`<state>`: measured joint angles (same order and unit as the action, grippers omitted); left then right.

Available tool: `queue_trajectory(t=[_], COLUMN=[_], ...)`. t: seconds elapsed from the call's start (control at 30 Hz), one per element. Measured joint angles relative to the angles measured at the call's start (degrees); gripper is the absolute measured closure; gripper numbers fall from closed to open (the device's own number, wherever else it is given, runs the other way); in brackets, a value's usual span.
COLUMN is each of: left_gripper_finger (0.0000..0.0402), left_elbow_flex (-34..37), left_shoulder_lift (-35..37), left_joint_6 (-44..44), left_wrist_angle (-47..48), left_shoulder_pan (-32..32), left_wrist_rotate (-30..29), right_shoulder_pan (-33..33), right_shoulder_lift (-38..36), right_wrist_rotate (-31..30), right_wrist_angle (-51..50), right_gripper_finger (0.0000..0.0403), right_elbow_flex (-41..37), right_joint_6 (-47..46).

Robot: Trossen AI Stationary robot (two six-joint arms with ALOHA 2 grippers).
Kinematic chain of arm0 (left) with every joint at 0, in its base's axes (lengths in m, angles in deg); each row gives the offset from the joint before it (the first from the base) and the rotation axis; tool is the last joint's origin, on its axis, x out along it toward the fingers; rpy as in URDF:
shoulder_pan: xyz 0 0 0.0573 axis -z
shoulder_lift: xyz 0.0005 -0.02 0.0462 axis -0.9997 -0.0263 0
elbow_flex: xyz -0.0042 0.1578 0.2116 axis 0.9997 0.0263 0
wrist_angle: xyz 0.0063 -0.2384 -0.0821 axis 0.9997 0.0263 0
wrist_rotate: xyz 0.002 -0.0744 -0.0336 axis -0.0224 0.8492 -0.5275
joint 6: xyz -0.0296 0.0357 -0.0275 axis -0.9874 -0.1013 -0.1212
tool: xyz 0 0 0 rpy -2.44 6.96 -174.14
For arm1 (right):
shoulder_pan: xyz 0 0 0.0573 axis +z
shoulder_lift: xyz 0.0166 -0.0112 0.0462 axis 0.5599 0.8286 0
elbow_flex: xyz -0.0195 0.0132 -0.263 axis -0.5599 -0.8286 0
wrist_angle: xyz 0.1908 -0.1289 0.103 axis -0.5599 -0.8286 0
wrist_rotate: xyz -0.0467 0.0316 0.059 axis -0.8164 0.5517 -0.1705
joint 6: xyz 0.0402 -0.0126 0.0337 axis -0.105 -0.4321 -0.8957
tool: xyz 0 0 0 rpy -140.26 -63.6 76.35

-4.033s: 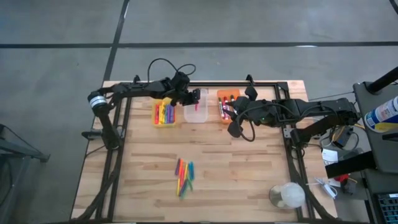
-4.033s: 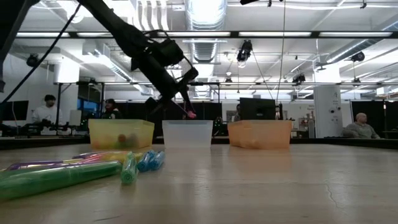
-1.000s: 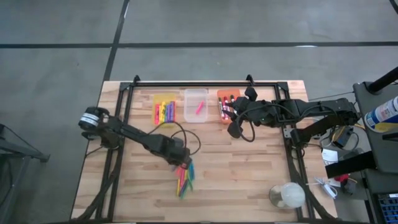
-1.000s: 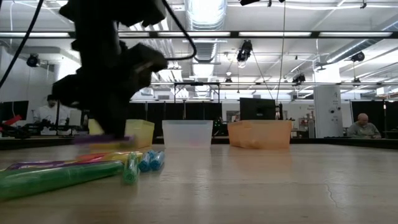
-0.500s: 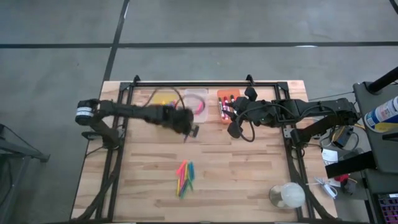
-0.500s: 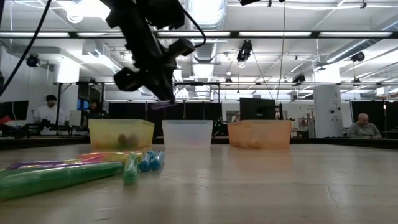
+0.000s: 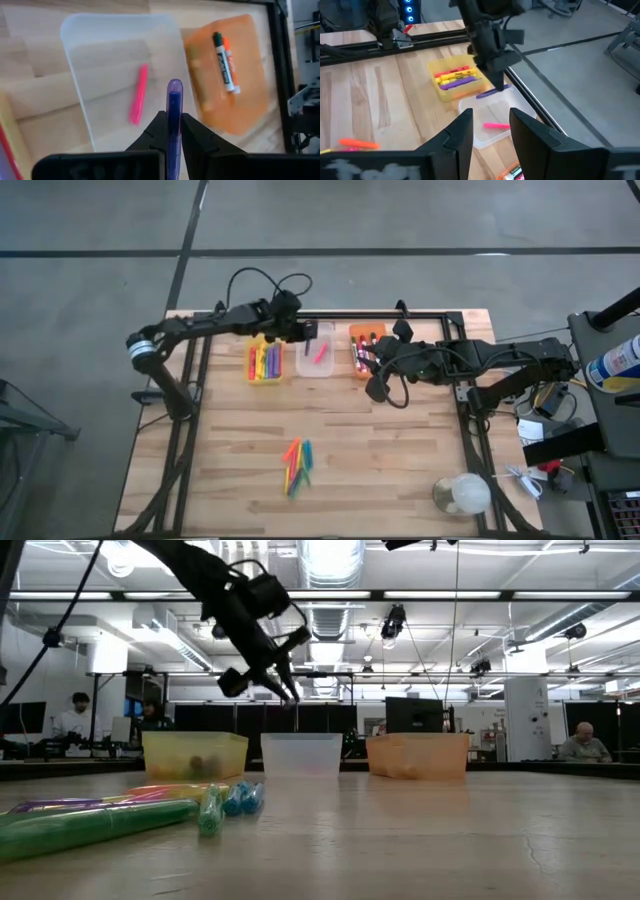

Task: Pick & Place Markers
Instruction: Put the top purple pen into the white bin

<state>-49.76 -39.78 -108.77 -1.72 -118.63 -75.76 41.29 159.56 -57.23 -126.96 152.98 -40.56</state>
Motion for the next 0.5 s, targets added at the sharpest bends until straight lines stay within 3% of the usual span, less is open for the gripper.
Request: queue_trajectory(t=[0.3, 0.5], left_gripper_finger=[0.0370, 0.0336], left_elbow_flex=[-1.08, -3.31], left_shoulder_lift=[-6.10, -8.25], left_joint_6=[-0.01, 3.74], left_wrist_angle=[-0.08, 0.61], left_shoulder_pan=[-1.63, -1.77], left_wrist_rotate=[2.04, 3.35], right_shoulder_pan=[-0.02, -0.02], right_shoulder_lift=[0.19, 0.54], right_wrist_rotate=[-0.06, -0.17], right_wrist_angle=[0.17, 0.30], right_gripper_finger=[0.0282, 0.0282], right_elbow_flex=[0.00, 0.00], right_joint_6=[-0.02, -0.02])
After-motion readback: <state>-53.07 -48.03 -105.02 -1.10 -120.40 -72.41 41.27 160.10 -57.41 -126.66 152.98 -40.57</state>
